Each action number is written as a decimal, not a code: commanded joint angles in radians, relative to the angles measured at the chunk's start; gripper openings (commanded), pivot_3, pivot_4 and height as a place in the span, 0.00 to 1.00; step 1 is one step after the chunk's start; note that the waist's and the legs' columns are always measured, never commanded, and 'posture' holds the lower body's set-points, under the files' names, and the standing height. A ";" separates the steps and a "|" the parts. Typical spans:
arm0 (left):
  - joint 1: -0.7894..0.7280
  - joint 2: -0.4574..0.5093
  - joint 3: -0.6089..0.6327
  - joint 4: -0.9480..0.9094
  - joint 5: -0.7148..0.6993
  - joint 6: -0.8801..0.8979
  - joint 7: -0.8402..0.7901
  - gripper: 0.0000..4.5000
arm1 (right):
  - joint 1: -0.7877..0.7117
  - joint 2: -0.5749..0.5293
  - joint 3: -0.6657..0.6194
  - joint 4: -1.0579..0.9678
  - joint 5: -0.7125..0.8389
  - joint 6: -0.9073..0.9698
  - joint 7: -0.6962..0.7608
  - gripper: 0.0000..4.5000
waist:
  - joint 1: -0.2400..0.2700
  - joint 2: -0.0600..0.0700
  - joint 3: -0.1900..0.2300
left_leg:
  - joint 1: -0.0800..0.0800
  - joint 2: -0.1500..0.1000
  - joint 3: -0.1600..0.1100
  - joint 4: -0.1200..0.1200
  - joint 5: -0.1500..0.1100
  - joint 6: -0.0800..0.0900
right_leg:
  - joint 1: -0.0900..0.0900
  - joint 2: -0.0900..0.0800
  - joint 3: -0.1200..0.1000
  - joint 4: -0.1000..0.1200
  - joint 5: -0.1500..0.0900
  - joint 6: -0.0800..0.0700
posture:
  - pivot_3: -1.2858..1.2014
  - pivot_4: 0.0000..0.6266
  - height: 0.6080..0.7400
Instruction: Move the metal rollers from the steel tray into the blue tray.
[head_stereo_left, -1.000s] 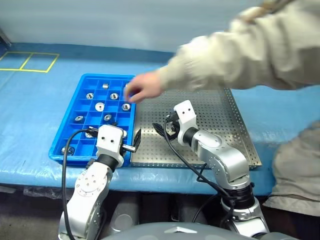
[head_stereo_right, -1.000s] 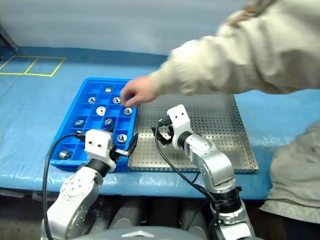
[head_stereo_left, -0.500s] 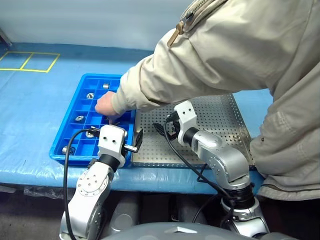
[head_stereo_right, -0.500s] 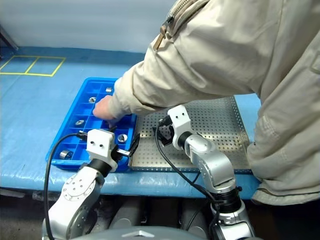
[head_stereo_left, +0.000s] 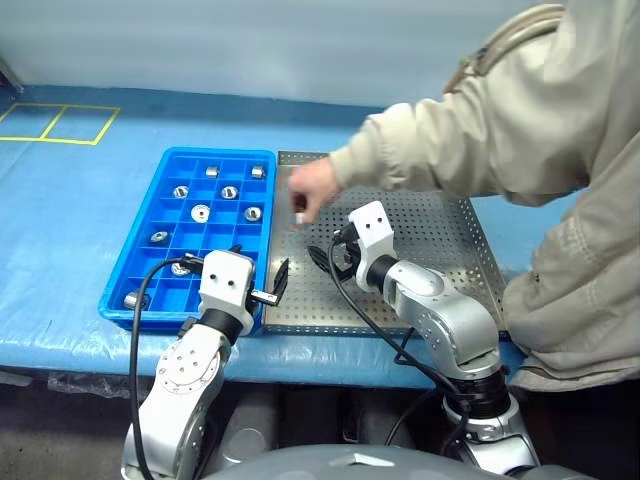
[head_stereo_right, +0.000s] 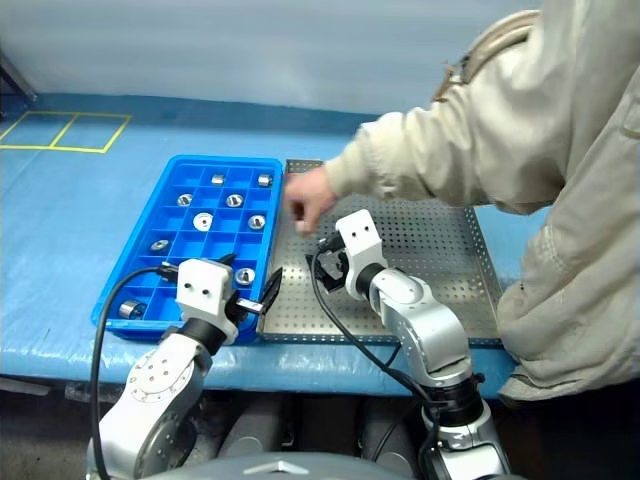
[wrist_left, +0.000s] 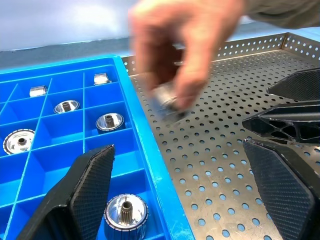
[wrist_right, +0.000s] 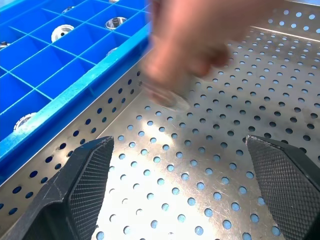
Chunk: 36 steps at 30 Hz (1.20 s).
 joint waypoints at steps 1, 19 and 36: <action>-0.004 0.002 -0.006 -0.011 0.003 -0.019 -0.001 1.00 | -0.003 -0.001 0.002 -0.035 0.007 -0.009 -0.004 1.00 | 0.000 0.000 0.000 | 0.000 0.000 0.000 0.000 0.000 0.000 | 0.000 0.000 0.000 0.000 0.000 0.000 | 0.60 0.24 1.00; -0.015 0.000 -0.006 -0.002 0.003 -0.017 0.000 1.00 | -0.005 -0.008 -0.004 -0.035 0.009 -0.007 -0.006 1.00 | 0.000 0.000 0.000 | 0.000 0.000 0.000 0.000 0.000 0.000 | 0.000 0.000 0.001 0.000 0.000 0.000 | 0.61 0.24 1.00; 0.001 -0.002 -0.011 -0.008 0.001 -0.016 0.001 1.00 | 0.001 -0.018 -0.002 -0.047 0.008 0.004 -0.008 1.00 | 0.000 0.000 0.000 | 0.000 0.001 0.000 0.000 0.000 0.000 | 0.000 0.000 0.001 0.000 0.000 0.000 | 0.60 0.24 1.00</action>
